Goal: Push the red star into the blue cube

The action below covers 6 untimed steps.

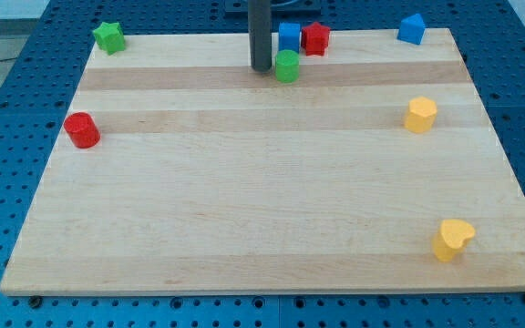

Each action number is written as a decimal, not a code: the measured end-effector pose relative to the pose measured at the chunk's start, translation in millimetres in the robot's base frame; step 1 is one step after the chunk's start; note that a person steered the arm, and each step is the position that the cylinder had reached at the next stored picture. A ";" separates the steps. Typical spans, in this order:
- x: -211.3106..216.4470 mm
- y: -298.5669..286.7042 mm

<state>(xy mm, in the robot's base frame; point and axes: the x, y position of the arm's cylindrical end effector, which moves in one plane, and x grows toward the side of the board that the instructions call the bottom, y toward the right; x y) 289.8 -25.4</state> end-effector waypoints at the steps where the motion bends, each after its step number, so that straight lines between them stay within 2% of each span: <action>1: 32.0 -1.5; 3: 36.5 143.7; 4: -1.0 177.5; 6: -95.3 158.8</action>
